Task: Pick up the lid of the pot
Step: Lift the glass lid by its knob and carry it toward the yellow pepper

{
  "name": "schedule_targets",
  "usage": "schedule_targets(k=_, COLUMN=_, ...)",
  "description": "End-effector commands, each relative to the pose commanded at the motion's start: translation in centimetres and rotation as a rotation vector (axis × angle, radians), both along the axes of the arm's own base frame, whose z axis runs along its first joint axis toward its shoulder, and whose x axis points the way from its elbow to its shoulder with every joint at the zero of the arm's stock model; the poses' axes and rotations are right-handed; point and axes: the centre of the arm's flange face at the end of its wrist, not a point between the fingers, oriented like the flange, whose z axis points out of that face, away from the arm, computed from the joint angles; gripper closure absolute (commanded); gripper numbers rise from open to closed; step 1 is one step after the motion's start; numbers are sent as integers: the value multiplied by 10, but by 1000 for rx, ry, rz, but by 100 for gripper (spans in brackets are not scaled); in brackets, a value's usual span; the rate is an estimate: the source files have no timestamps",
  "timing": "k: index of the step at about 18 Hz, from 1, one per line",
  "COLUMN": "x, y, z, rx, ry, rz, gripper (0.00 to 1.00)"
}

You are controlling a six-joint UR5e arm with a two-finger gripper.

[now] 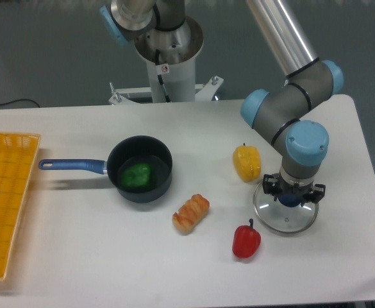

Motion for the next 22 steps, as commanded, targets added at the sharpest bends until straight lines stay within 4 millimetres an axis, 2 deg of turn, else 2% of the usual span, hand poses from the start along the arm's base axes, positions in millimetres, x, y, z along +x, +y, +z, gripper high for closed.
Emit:
schedule_targets(k=7, x=24, y=3, z=34, rx=-44, ry=-79, rz=-37, gripper=53)
schedule_targets(k=12, x=39, y=11, z=59, rx=-28, ry=-70, rz=-57, gripper=53)
schedule_targets(k=17, x=56, y=16, z=79, rx=-18, ry=-73, rz=-75, gripper=53)
schedule_targets(k=22, x=67, y=19, z=89, rx=-22, ry=-82, rz=-86, gripper=53)
